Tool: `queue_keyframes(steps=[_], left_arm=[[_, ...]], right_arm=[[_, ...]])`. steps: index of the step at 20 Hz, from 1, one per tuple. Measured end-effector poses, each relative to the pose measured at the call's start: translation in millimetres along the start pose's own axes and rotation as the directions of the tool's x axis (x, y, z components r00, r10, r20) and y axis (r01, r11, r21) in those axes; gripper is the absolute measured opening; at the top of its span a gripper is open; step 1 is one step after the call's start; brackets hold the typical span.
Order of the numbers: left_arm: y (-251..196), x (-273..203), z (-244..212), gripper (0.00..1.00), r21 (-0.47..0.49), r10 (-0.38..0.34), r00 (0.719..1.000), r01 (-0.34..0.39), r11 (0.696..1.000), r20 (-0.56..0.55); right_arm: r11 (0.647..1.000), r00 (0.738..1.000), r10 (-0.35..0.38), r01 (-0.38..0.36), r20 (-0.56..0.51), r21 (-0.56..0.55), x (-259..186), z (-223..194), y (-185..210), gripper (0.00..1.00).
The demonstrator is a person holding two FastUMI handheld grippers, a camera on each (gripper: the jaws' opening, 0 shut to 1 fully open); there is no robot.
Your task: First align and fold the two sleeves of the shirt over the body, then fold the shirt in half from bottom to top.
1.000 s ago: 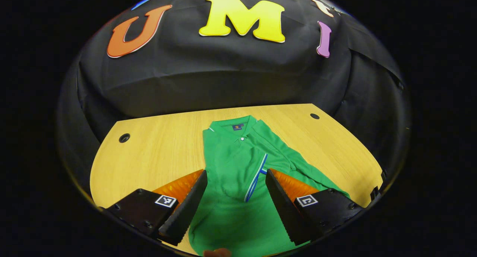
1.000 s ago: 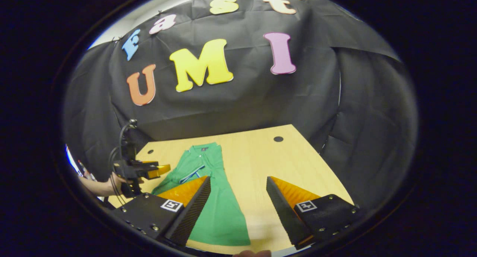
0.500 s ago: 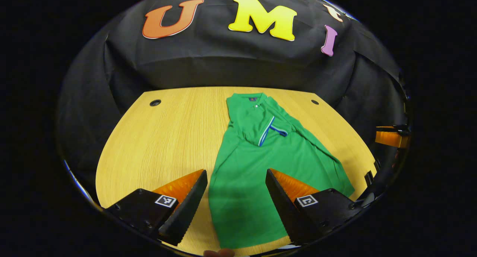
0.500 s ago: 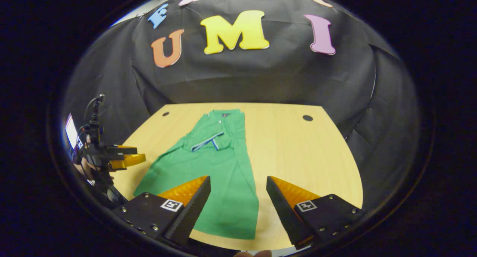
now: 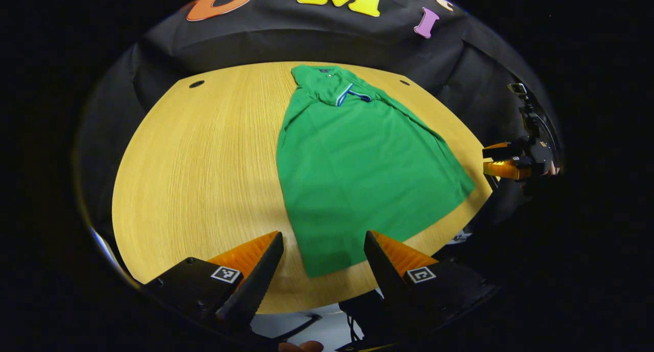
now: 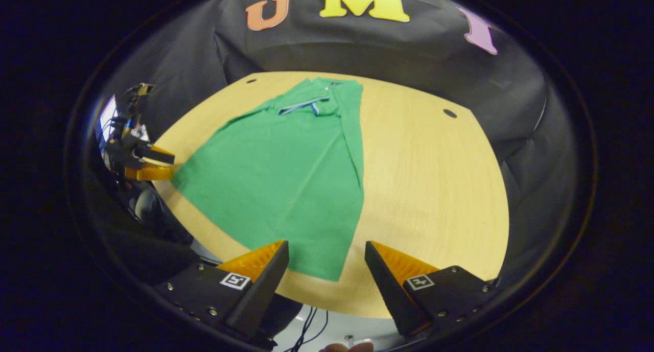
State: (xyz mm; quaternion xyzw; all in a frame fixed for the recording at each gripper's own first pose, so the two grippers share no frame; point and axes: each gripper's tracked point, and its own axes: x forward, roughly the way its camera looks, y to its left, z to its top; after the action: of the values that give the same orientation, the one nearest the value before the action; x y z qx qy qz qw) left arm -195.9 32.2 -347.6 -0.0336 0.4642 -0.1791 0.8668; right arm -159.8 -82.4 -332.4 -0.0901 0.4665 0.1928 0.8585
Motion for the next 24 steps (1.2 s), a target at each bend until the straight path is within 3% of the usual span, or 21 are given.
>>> queue_keyframes(steps=[4, 8, 16, 18, 19, 20, 22, 23, 24], left_arm=[[-5.1, 10.6, -9.9, 1.00, -0.027, -0.006, 1.000, 0.005, 1.000, -0.022], [-2.2, 13.9, -6.4, 1.00, -0.009, 0.012, 1.000, -0.012, 1.000, -0.015], [-9.2, 22.4, -1.6, 1.00, 0.027, 0.067, 0.998, -0.067, 0.997, 0.011], [-16.2, 26.1, -2.1, 0.97, 0.039, 0.061, 0.998, -0.061, 0.997, 0.006], [-19.1, 28.0, -2.2, 0.86, 0.034, 0.056, 0.998, -0.056, 0.998, 0.008], [-18.7, 28.7, -1.4, 0.70, 0.029, 0.065, 0.998, -0.066, 0.997, 0.015], [-14.3, 28.9, 0.9, 0.36, 0.010, 0.091, 0.995, -0.091, 0.996, 0.032], [-17.2, 30.3, 2.5, 0.20, -0.018, 0.062, 0.997, -0.062, 0.998, 0.037], [-24.9, 32.2, 2.6, 0.15, -0.065, 0.006, 1.000, -0.004, 0.998, 0.029]], right_arm=[[1.000, 0.999, 0.004, -0.005, -0.048, -0.022, 16.8, -21.7, 9.4, 0.94], [0.999, 0.998, -0.036, 0.035, -0.050, -0.039, 35.4, -22.4, 5.8, 0.95], [1.000, 0.998, -0.014, 0.013, -0.063, -0.019, 47.5, -18.5, 18.2, 0.97], [1.000, 0.998, -0.008, 0.007, -0.069, -0.016, 48.2, -17.6, 19.4, 1.00], [1.000, 0.997, -0.005, 0.003, -0.073, -0.024, 47.4, -17.2, 19.8, 0.96], [0.999, 0.997, 0.005, -0.008, -0.075, -0.035, 47.5, -18.0, 21.8, 0.95], [0.997, 0.997, 0.033, -0.038, -0.065, -0.069, 49.8, -16.1, 25.7, 0.60], [0.995, 0.997, 0.050, -0.055, -0.060, -0.078, 51.0, -15.4, 27.4, 0.40], [0.996, 0.996, 0.064, -0.068, -0.061, -0.065, 51.6, -11.5, 27.8, 0.19]])
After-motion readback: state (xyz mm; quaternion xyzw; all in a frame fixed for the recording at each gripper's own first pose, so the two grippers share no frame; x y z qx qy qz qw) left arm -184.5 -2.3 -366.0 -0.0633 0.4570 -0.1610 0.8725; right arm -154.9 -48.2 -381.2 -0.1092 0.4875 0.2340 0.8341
